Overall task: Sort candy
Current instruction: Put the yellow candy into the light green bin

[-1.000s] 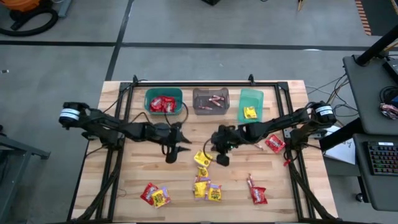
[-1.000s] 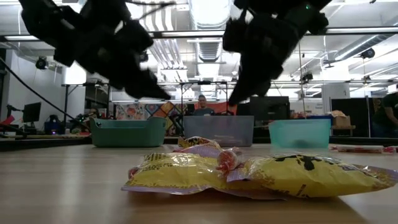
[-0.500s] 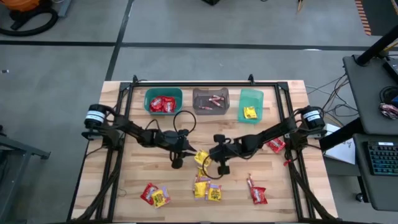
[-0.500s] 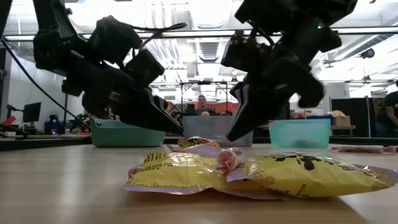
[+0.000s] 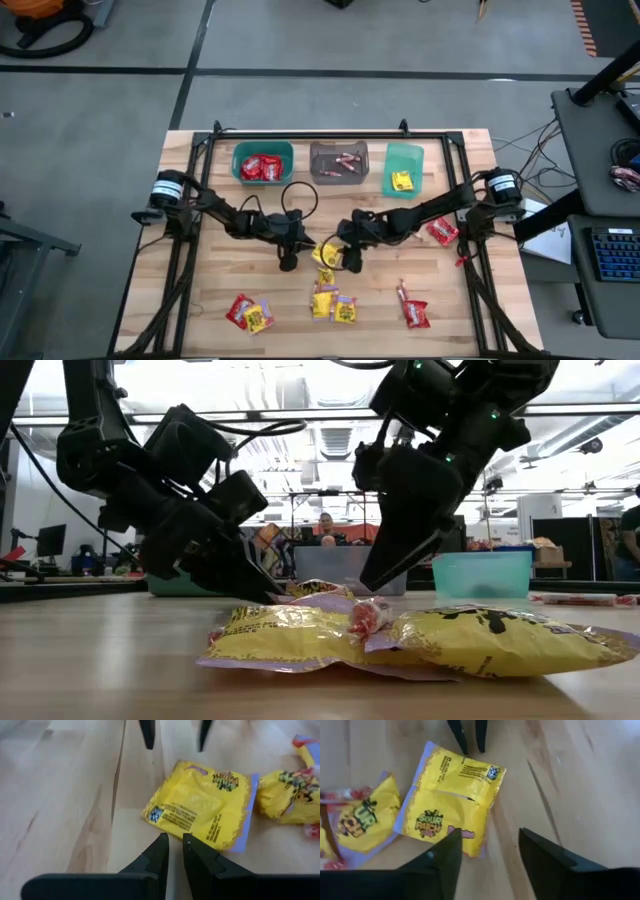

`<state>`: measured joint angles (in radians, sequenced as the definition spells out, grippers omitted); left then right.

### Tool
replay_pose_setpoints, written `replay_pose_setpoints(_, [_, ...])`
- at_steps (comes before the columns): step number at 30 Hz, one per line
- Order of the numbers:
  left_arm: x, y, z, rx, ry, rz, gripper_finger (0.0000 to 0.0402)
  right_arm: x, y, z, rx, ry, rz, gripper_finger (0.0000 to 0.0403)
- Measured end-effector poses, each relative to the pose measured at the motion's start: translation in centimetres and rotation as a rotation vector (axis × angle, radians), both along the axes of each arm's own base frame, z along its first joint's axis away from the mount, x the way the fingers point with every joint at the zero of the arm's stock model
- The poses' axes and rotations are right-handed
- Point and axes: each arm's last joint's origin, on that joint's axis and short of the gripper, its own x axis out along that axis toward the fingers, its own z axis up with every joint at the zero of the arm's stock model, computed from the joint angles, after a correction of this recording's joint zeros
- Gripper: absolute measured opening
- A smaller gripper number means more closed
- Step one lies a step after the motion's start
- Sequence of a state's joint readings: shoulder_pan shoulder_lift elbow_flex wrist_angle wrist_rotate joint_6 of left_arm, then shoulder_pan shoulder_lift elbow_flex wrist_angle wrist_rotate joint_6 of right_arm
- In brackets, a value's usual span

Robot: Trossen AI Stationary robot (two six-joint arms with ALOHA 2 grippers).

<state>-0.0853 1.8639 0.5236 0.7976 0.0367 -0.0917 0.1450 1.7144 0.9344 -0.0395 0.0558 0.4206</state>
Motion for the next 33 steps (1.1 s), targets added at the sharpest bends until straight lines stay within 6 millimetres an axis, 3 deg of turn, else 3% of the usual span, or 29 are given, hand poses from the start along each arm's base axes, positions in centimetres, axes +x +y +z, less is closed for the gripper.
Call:
replay_pose_setpoints(5, [0.1, 0.0, -0.3, -0.007, -0.011, 0.005, 0.004, 0.2, -0.4, 0.1, 0.061, -0.02, -0.073, 0.0242])
replay_pose_setpoints(10, [0.4, 0.0, -1.0, -0.02, -0.027, 0.013, 0.004, 0.7, -0.4, 0.1, 0.097, -0.065, -0.112, 0.0251])
replay_pose_setpoints(20, [0.6, 0.0, -1.8, -0.049, -0.054, 0.028, 0.004, 1.4, -0.3, -3.9, 0.077, -0.002, -0.116, 0.0244])
replay_pose_setpoints(25, [0.7, 0.0, -1.7, -0.05, -0.06, 0.029, 0.004, 1.6, -0.3, -4.5, 0.05, -0.007, -0.076, 0.0192])
replay_pose_setpoints(33, [0.4, 0.1, -1.3, -0.035, -0.075, 0.068, 0.004, 2.2, -0.3, -4.1, 0.029, -0.081, -0.037, 0.003])
